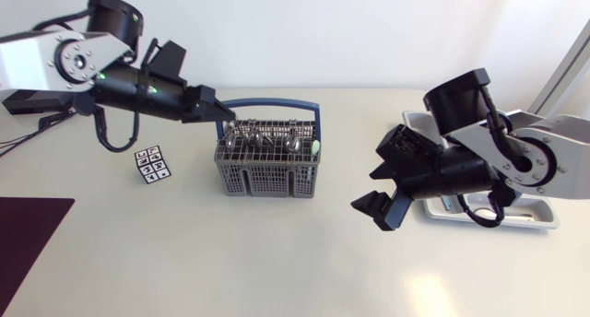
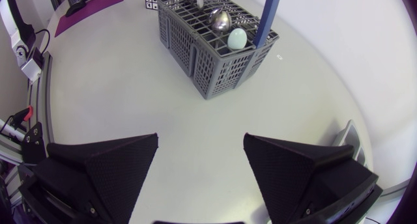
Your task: Transfer all utensils from the basket to the drawer tray.
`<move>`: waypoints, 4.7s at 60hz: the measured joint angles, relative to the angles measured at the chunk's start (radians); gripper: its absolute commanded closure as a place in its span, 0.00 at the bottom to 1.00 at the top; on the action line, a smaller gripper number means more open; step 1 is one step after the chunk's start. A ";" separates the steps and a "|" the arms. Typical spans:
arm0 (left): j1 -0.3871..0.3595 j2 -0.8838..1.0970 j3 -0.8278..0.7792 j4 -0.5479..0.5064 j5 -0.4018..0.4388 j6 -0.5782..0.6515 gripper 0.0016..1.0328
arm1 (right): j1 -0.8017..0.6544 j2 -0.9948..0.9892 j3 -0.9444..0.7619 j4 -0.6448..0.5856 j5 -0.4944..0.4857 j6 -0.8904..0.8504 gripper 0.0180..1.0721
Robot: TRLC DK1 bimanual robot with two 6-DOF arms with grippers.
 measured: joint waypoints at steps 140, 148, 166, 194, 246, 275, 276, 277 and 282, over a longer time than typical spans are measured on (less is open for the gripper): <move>-0.488 -0.177 -0.102 -0.267 0.185 0.449 0.97 | 0.332 -0.295 -0.151 0.110 -0.185 -0.057 0.94; -0.485 -0.177 -0.102 -0.268 0.182 0.449 0.84 | 0.338 -0.280 -0.156 0.127 -0.185 -0.057 0.94; -0.485 -0.177 -0.102 -0.265 0.183 0.449 0.53 | 0.340 -0.248 -0.169 0.143 -0.184 -0.050 0.95; -0.450 -0.220 -0.102 -0.252 0.184 0.447 0.33 | 0.336 -0.219 -0.204 0.146 -0.128 -0.035 0.94; -0.439 -0.223 -0.247 0.279 -0.606 0.264 0.33 | -0.771 -0.089 -0.251 0.209 -0.163 -0.705 0.94; -0.325 -0.224 -0.321 0.395 -0.616 0.264 0.34 | -1.009 0.300 -0.188 0.544 -0.079 -0.936 0.94; -0.321 -0.224 -0.321 0.395 -0.616 0.264 0.34 | -1.013 0.310 -0.188 0.554 -0.074 -0.941 0.94; -0.316 -0.224 -0.321 0.395 -0.616 0.264 0.34 | -1.014 0.316 -0.188 0.564 -0.071 -0.948 0.94; -0.301 -0.224 -0.321 0.392 -0.617 0.264 0.34 | -1.020 0.342 -0.188 0.612 -0.051 -0.963 0.87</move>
